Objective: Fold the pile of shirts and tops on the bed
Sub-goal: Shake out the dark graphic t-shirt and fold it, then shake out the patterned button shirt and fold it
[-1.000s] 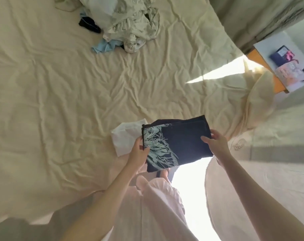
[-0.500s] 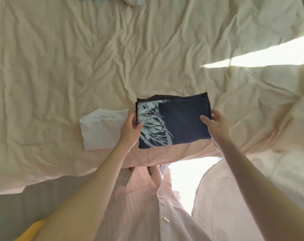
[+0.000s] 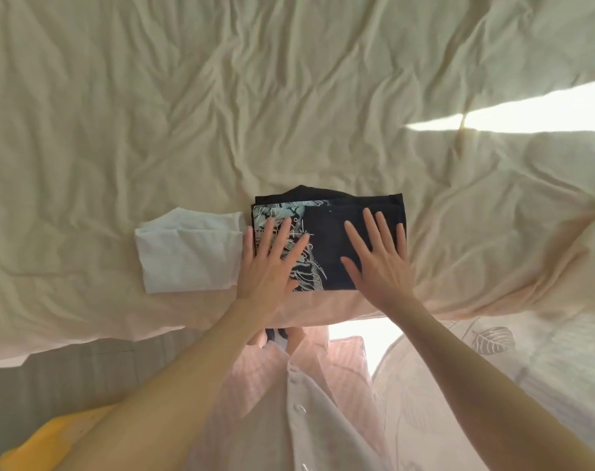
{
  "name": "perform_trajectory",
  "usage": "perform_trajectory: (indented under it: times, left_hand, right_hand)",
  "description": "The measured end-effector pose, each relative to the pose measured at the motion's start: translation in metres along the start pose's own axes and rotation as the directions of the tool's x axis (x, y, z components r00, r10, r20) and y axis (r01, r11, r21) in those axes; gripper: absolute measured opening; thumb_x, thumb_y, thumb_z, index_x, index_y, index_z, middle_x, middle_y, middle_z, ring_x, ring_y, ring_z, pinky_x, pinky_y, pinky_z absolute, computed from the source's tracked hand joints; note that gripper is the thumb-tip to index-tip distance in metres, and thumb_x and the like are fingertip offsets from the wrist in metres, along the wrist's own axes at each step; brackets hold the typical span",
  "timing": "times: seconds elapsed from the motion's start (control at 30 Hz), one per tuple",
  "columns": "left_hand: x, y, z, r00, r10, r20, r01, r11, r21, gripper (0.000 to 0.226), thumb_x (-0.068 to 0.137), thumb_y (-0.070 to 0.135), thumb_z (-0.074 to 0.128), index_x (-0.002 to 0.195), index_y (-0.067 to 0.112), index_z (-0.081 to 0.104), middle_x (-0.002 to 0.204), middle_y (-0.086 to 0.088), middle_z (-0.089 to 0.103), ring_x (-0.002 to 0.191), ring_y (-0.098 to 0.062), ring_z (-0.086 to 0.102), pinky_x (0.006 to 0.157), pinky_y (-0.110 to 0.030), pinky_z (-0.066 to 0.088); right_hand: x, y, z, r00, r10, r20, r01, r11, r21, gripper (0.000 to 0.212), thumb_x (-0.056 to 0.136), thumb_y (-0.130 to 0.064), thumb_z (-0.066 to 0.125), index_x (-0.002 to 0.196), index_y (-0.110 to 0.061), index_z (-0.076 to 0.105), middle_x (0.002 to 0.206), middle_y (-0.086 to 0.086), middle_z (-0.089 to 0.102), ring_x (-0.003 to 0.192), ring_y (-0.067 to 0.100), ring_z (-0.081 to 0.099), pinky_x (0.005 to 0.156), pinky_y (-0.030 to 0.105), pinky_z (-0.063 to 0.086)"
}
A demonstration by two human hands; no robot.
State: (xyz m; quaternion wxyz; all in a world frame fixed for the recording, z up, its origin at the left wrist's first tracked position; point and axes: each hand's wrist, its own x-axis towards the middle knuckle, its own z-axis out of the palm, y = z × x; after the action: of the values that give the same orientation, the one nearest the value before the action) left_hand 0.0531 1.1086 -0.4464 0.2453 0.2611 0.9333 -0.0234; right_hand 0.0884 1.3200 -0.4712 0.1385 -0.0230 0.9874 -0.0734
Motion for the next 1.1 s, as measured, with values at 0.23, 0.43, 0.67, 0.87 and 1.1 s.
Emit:
perform_trajectory:
  times: [0.23, 0.43, 0.67, 0.87, 1.1]
  left_hand:
    - [0.001, -0.001, -0.024, 0.989, -0.073, 0.132, 0.070, 0.997, 0.021, 0.073, 0.095, 0.048, 0.042, 0.149, 0.031, -0.004, 0.158, -0.006, -0.009, 0.144, -0.032, -0.011, 0.107, -0.056, -0.017]
    - [-0.060, -0.020, -0.080, 0.978, -0.208, -0.006, 0.197, 0.934, -0.299, 0.061, 0.097, 0.040, 0.039, 0.150, 0.026, 0.012, 0.159, -0.007, 0.003, 0.146, -0.027, -0.002, 0.114, -0.053, 0.000]
    - [-0.172, -0.070, -0.102, 0.889, -0.373, -0.265, 0.282, 0.903, -0.323, 0.052, 0.086, 0.031, 0.052, 0.135, 0.011, 0.048, 0.143, -0.020, 0.041, 0.131, -0.040, 0.040, 0.099, -0.060, 0.034]
    - [-0.282, -0.149, -0.094, 0.778, -0.561, -0.281, 0.419, 0.798, -0.433, 0.053, 0.092, 0.037, 0.035, 0.140, 0.015, 0.039, 0.149, -0.017, 0.032, 0.137, -0.038, 0.031, 0.106, -0.058, 0.026]
    - [-0.439, -0.269, -0.069, 0.679, -0.670, -0.301, 0.468, 0.711, -0.526, 0.055, 0.092, 0.044, 0.029, 0.142, 0.021, 0.032, 0.151, -0.015, 0.029, 0.140, -0.037, 0.025, 0.108, -0.056, 0.022]
  right_hand:
    - [0.006, -0.002, -0.025, 0.988, 0.019, 0.154, -0.020, 1.000, 0.007, 0.062, 0.088, -0.045, 0.041, 0.144, -0.019, 0.038, 0.151, 0.015, 0.031, 0.140, 0.035, 0.028, 0.111, 0.056, 0.020]
    - [-0.022, -0.060, -0.111, 0.996, -0.091, -0.004, 0.091, 0.987, 0.133, 0.059, 0.090, -0.038, 0.033, 0.145, -0.015, 0.035, 0.151, 0.015, 0.032, 0.141, 0.034, 0.026, 0.112, 0.052, 0.017]
    - [-0.038, -0.151, -0.173, 0.978, -0.084, -0.192, 0.123, 0.972, 0.198, 0.054, 0.093, -0.039, 0.041, 0.141, -0.015, 0.041, 0.150, 0.017, 0.034, 0.139, 0.036, 0.029, 0.111, 0.055, 0.023]
    - [-0.041, -0.258, -0.193, 0.948, -0.295, -0.123, 0.309, 0.943, 0.124, 0.059, 0.094, -0.047, 0.029, 0.147, -0.021, 0.030, 0.154, 0.012, 0.026, 0.143, 0.032, 0.021, 0.114, 0.056, 0.016]
    - [-0.068, -0.481, -0.183, 0.874, -0.472, -0.116, 0.484, 0.866, 0.128, 0.062, 0.092, -0.052, 0.029, 0.147, -0.022, 0.029, 0.155, 0.010, 0.026, 0.143, 0.031, 0.021, 0.114, 0.053, 0.016]
